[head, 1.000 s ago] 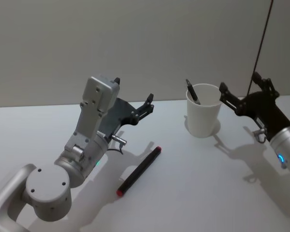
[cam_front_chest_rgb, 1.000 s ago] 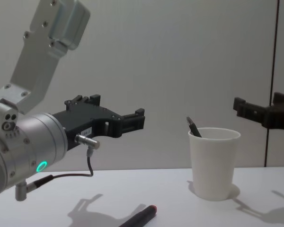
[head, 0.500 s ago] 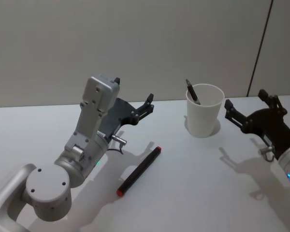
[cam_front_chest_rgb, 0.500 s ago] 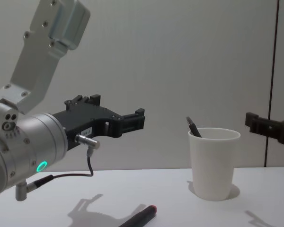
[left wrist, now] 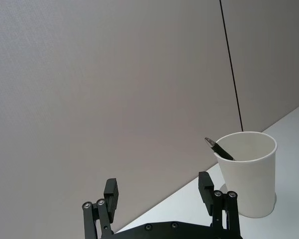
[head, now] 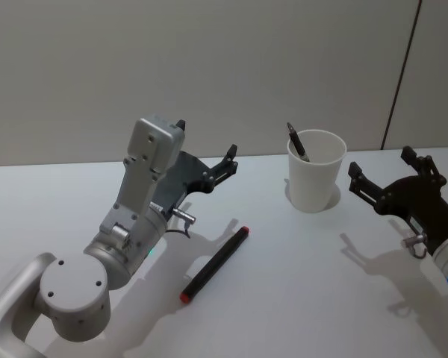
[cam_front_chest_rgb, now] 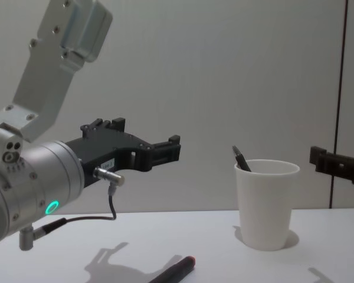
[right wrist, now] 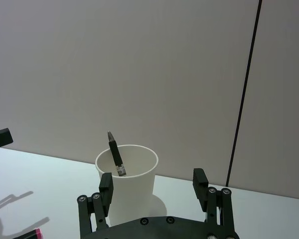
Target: Place the pen into the pen holder.
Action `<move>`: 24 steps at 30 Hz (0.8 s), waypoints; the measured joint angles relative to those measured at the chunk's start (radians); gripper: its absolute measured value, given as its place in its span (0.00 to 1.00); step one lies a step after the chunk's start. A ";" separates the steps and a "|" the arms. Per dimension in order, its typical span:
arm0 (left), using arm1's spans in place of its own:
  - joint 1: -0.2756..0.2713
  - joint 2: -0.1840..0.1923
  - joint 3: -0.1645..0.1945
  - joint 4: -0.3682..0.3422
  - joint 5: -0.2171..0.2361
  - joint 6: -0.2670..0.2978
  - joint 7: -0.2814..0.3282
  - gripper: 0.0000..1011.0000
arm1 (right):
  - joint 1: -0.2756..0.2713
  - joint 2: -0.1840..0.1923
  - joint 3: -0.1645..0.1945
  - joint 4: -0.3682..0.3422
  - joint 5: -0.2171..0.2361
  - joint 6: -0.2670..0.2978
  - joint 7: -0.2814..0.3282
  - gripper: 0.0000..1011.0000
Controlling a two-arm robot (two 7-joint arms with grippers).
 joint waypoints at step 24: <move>0.045 0.052 -0.018 -0.066 -0.076 0.028 -0.078 0.99 | 0.000 -0.001 0.000 0.000 -0.001 -0.001 0.001 0.99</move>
